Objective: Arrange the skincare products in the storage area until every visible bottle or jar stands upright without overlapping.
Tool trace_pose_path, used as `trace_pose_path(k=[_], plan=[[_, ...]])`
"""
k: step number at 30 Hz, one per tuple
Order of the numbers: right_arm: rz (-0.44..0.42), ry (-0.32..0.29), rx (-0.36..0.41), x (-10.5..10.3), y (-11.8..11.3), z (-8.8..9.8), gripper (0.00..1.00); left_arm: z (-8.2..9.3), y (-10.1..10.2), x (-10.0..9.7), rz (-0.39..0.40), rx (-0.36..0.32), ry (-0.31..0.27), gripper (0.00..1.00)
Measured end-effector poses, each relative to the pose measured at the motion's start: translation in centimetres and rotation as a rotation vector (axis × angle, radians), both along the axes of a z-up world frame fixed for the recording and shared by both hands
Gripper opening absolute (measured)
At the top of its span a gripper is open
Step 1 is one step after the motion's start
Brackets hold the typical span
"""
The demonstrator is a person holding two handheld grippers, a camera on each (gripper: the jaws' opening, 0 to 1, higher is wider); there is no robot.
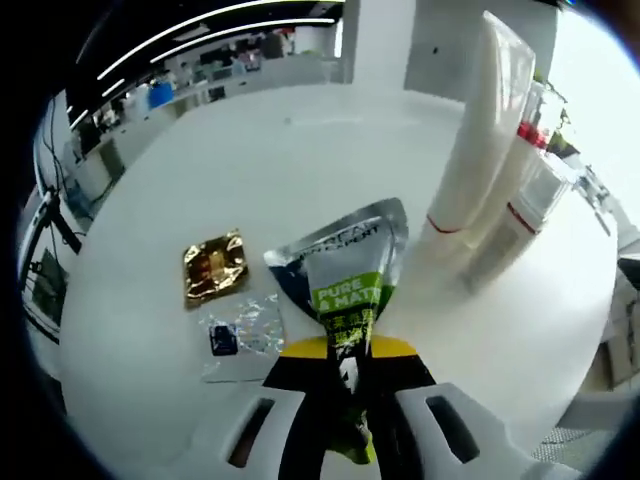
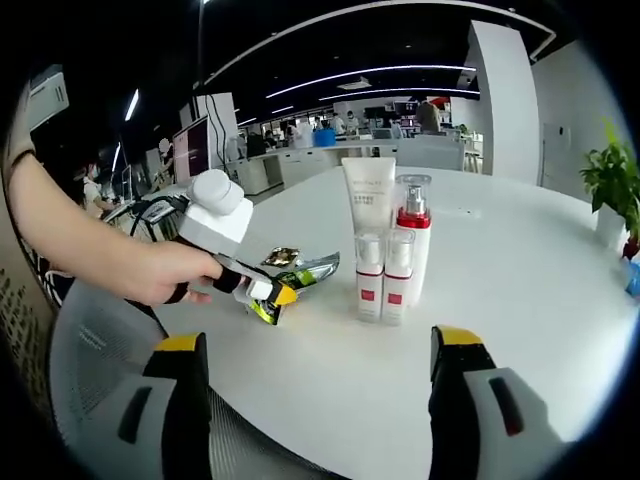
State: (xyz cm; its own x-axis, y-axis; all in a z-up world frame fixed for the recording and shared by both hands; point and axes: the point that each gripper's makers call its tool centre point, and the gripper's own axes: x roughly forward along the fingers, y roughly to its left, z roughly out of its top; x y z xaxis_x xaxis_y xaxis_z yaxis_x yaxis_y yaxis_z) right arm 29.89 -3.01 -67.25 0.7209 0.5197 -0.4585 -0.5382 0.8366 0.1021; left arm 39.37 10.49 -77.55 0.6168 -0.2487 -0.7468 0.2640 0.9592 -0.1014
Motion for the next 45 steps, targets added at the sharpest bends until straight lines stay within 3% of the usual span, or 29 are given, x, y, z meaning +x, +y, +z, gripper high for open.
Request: trace_pose_path(k=[2, 4, 7, 9, 18, 29, 34, 38, 40, 45], plan=[[0.001, -0.001, -0.001, 0.0, 0.0, 0.0, 0.91, 0.3, 0.0, -0.3, -0.005, -0.012, -0.007, 0.06], [0.001, -0.001, -0.003, 0.0, 0.0, 0.0, 0.9, 1.6, -0.4, 0.1, -0.01, -0.064, -0.079, 0.05], [-0.017, -0.022, -0.012, 0.1, -0.3, 0.3, 0.84, 2.9, -0.5, -0.1, -0.054, -0.045, -0.121, 0.04], [-0.026, -0.019, -0.004, 0.2, -0.5, 0.3, 0.85, 3.9, -0.9, -0.1, -0.076, -0.066, -0.148, 0.04], [-0.016, -0.027, 0.005, 0.1, -0.2, 0.4, 0.85, 8.2, -2.3, -0.9, -0.219, -0.038, -0.272, 0.03], [0.057, -0.017, 0.062, -0.5, 1.3, 1.0, 0.85, 11.6, -2.9, -3.3, -0.328, -0.044, -0.339, 0.04], [0.083, -0.005, 0.173, -0.5, 2.1, 2.3, 0.82, 12.8, -3.2, -4.3, -0.418, -0.031, -0.37, 0.04], [0.05, -0.001, 0.334, 0.6, 2.5, 4.4, 0.8, 13.8, -3.8, -5.2, -0.506, 0.0, -0.403, 0.04], [0.05, -0.012, 0.379, 1.1, 2.8, 5.3, 0.76, 14.1, -4.2, -5.7, -0.525, -0.016, -0.397, 0.04], [0.055, -0.007, 0.585, 2.2, 3.9, 8.1, 0.62, 15.0, -5.0, -6.6, -0.573, -0.063, -0.401, 0.04]])
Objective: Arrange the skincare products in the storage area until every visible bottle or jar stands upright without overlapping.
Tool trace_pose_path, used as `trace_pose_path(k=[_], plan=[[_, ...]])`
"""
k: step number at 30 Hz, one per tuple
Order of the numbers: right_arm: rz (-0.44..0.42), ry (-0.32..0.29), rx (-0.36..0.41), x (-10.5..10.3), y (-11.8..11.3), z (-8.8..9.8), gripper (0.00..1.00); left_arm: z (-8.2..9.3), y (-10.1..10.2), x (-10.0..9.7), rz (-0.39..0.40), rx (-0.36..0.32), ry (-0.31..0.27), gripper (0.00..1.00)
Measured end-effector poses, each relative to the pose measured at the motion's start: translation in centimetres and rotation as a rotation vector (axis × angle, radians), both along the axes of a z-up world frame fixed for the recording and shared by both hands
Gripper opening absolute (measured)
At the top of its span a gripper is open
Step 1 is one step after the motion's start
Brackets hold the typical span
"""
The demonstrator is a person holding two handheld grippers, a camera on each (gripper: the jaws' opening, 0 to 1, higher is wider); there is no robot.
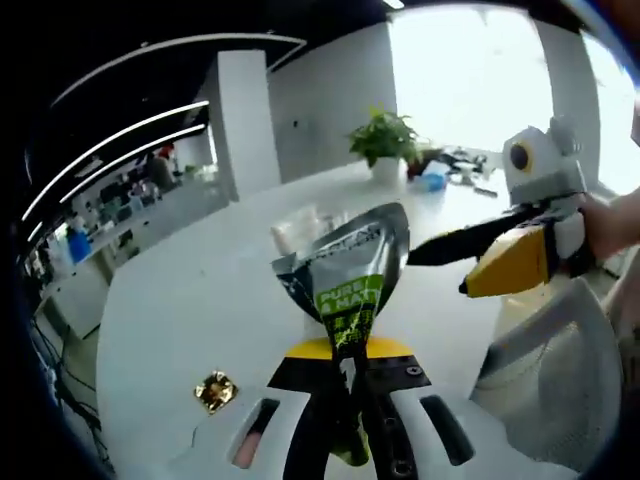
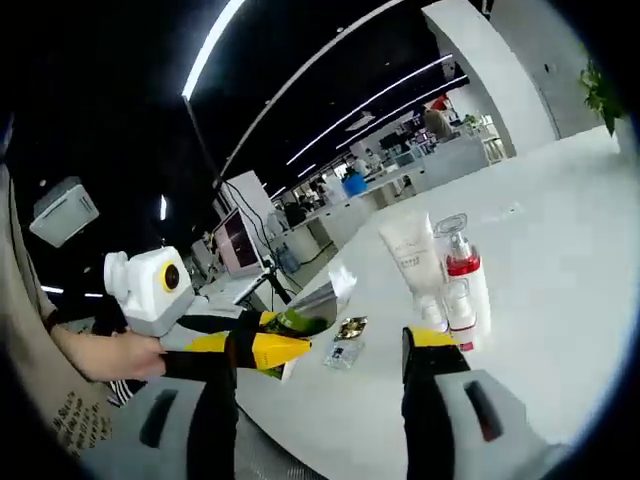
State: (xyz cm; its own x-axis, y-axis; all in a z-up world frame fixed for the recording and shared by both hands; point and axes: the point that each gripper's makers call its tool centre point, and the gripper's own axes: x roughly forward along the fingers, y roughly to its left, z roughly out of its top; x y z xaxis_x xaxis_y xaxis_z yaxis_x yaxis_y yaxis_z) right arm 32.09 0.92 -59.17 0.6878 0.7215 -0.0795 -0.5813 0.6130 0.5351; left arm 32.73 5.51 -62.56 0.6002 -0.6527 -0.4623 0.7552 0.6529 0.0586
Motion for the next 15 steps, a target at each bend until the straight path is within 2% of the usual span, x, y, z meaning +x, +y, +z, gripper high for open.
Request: trace_pose_path(k=[5, 8, 9, 10, 11, 12, 15], plan=[[-0.038, 0.068, 0.156, 1.0, 0.1, 0.9, 0.52, 1.3, -1.0, -1.0, -0.05, -0.045, 0.007, 0.04], [-0.05, 0.082, 0.196, 1.2, -0.1, 1.3, 0.32, 1.7, -1.3, -1.0, -0.042, -0.049, 0.008, 0.04], [-0.054, 0.094, 0.217, 1.2, -0.1, 1.5, 0.18, 1.9, -1.6, -1.1, -0.048, -0.058, 0.007, 0.04], [-0.034, 0.123, 0.281, 1.0, 0.1, 2.1, 0.16, 1.9, -1.7, -1.1, -0.047, -0.057, 0.005, 0.05], [-0.053, 0.125, 0.297, 1.3, -0.1, 2.3, 0.15, 2.0, -1.8, -1.0, -0.042, -0.053, 0.003, 0.05], [-0.053, 0.12, 0.27, 1.3, -0.2, 2.1, 0.15, 2.2, -1.8, -0.9, -0.039, -0.061, 0.005, 0.05], [-0.035, 0.128, 0.277, 1.2, -0.3, 2.6, 0.12, 2.3, -1.9, -1.0, -0.044, -0.064, 0.015, 0.08]])
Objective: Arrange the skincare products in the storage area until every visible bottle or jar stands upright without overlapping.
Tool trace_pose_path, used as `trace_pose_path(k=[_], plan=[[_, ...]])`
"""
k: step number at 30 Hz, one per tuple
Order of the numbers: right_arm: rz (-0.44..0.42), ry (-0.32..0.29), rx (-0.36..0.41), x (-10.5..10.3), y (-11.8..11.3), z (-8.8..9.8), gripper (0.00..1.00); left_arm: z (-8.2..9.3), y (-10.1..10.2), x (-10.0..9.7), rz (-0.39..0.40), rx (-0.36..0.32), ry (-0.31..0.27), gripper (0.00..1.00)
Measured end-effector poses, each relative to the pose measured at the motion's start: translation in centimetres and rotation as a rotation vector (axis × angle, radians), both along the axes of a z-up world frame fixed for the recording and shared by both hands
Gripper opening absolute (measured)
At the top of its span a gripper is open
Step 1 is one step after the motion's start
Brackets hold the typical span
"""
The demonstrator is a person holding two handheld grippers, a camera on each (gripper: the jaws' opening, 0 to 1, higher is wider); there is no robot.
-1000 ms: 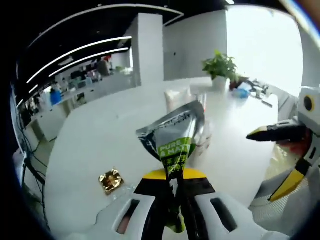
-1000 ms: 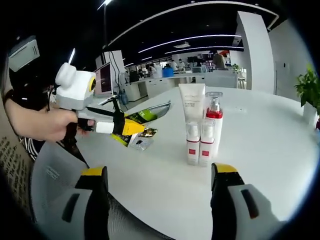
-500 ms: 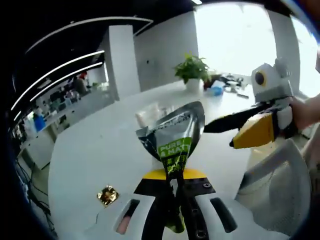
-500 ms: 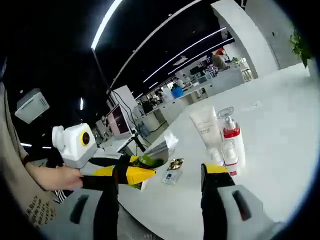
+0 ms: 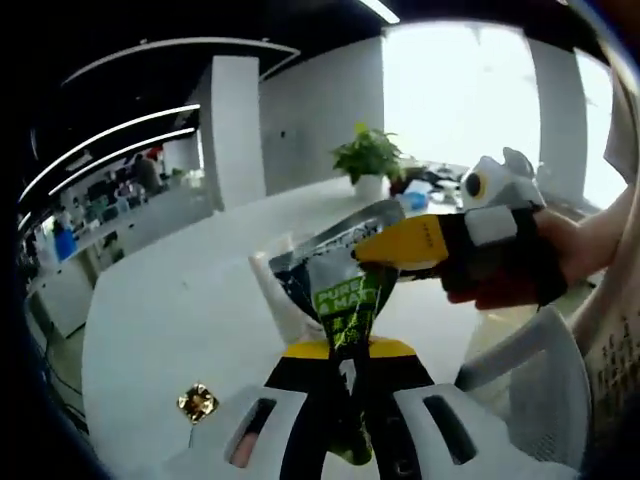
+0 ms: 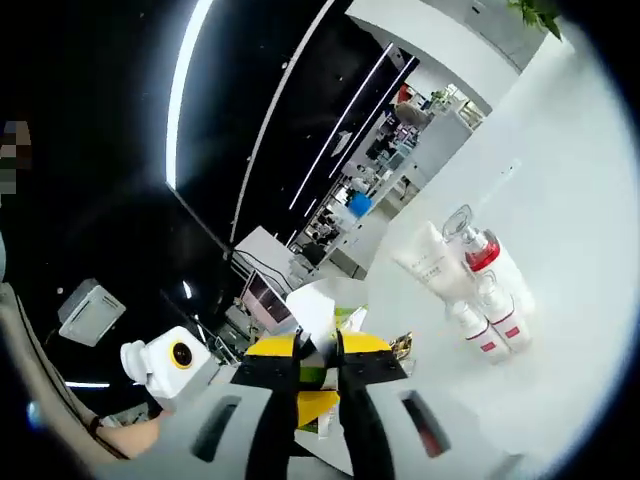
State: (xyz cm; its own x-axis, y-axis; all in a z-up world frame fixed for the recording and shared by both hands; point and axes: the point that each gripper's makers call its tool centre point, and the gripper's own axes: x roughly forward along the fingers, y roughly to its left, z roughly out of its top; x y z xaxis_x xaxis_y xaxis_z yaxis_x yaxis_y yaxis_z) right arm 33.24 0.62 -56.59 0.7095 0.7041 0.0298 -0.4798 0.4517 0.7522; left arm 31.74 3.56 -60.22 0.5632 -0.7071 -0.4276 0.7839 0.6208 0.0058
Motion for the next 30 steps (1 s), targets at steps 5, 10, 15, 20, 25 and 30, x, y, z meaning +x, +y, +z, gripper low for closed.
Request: trace_pose_path(k=[5, 10, 15, 20, 25, 30], plan=[[0.029, 0.015, 0.031, -0.1, 0.0, 0.6, 0.08, 0.2, -0.2, -0.1, -0.032, -0.04, 0.028, 0.17], [0.027, 0.024, 0.026, 0.1, 0.1, 0.4, 0.06, 0.0, 0.5, 0.0, -0.045, -0.075, 0.07, 0.29], [0.026, 0.041, 0.085, -0.2, 0.1, 0.5, 0.05, 0.4, 1.8, -0.3, -0.056, -0.141, 0.12, 0.46], [0.102, 0.014, 0.117, -1.2, 0.8, 1.2, 0.01, 1.0, 2.7, -1.1, -0.083, -0.223, 0.21, 0.65], [0.214, -0.039, 0.13, -2.5, 2.3, 2.3, 0.01, 2.1, 3.2, -2.3, -0.177, -0.322, 0.293, 0.73], [0.391, -0.08, 0.207, -4.6, 3.7, 4.6, 0.01, 3.5, 3.6, -3.3, -0.265, -0.454, 0.388, 0.71]])
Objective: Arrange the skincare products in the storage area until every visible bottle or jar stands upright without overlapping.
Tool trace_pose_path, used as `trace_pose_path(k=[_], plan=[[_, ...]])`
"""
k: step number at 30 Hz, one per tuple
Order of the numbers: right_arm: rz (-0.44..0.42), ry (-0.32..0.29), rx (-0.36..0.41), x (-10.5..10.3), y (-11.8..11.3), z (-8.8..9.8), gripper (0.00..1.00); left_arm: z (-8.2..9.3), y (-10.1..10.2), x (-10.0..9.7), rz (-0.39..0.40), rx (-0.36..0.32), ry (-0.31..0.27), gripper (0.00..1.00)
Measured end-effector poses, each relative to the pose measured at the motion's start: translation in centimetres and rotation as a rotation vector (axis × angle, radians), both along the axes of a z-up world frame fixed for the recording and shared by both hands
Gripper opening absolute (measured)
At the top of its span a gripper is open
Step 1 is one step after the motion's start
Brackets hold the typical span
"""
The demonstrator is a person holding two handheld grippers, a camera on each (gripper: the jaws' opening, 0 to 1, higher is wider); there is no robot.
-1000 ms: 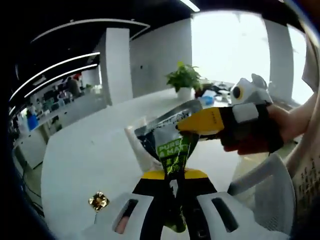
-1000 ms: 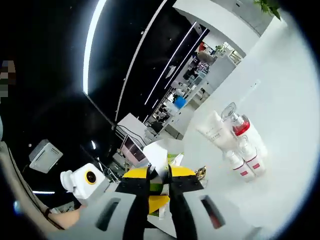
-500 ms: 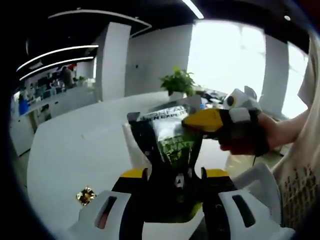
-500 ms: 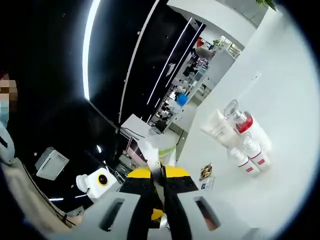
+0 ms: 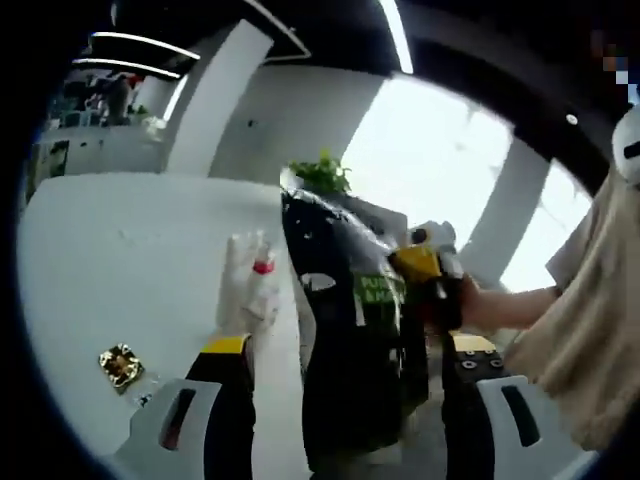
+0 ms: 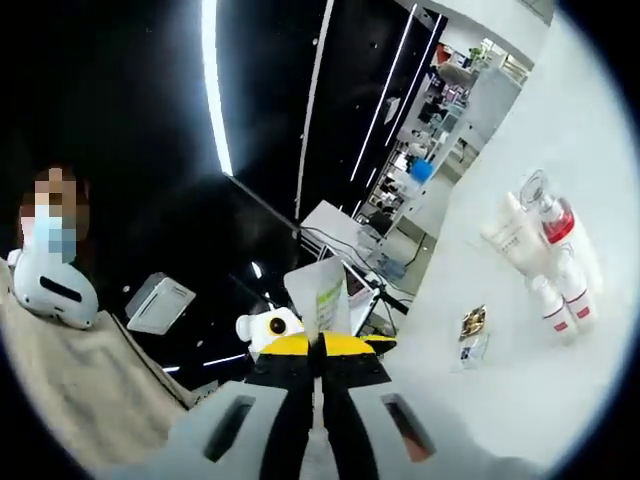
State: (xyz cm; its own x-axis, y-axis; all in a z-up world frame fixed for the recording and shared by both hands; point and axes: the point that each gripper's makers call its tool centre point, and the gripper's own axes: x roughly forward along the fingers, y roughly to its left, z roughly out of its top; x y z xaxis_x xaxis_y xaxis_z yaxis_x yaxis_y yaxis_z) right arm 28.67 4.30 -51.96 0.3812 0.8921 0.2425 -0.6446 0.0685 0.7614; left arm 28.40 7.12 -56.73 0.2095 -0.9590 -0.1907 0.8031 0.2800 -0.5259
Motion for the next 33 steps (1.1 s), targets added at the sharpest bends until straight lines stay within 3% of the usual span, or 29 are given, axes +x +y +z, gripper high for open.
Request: trace_pose_path(k=[1, 3, 5, 7, 13, 14, 15, 17, 19, 21, 27, 33], plan=[[0.022, -0.005, 0.01, -0.3, 0.1, 0.3, 0.01, 0.3, 0.0, -0.6, -0.037, -0.028, 0.033, 0.66], [0.073, -0.011, 0.027, -1.0, 0.5, 1.1, 0.01, 0.9, 0.0, -1.6, -0.107, -0.059, 0.037, 0.5], [0.073, -0.026, -0.005, -0.9, 0.5, 1.0, 0.01, 1.5, -0.3, -2.7, -0.164, -0.093, 0.05, 0.35], [0.088, -0.023, -0.031, -0.8, 0.5, 0.7, 0.01, 1.5, -0.4, -2.8, -0.173, -0.092, 0.039, 0.25], [0.116, 0.0, -0.085, -0.4, 0.6, 0.2, 0.01, 1.4, 0.1, -2.9, -0.171, -0.124, 0.075, 0.14], [0.098, -0.002, -0.112, 0.2, 0.5, -0.3, 0.01, 1.4, 0.1, -2.8, -0.164, -0.132, 0.085, 0.08], [0.054, -0.017, -0.136, 0.9, 0.3, -0.6, 0.01, 1.8, 0.0, -2.5, -0.132, -0.174, 0.132, 0.02], [-0.074, -0.051, -0.141, 2.4, -0.1, -0.6, 0.04, 2.1, 0.0, -1.3, -0.047, -0.237, 0.209, 0.0], [-0.096, -0.034, -0.058, 2.3, 0.0, 0.1, 0.05, 2.5, 0.0, -1.5, -0.056, -0.281, 0.216, 0.0], [-0.149, -0.055, -0.044, 2.4, 0.1, 0.0, 0.08, 2.8, -0.1, -1.3, -0.023, -0.317, 0.247, 0.0], [-0.119, 0.007, -0.025, 0.1, 2.0, -1.4, 0.24, 3.3, 0.5, -0.6, 0.035, -0.378, 0.281, 0.0], [-0.14, 0.042, 0.01, -1.3, 3.0, -1.8, 0.22, 4.4, 1.4, 0.9, 0.124, -0.483, 0.325, 0.0]])
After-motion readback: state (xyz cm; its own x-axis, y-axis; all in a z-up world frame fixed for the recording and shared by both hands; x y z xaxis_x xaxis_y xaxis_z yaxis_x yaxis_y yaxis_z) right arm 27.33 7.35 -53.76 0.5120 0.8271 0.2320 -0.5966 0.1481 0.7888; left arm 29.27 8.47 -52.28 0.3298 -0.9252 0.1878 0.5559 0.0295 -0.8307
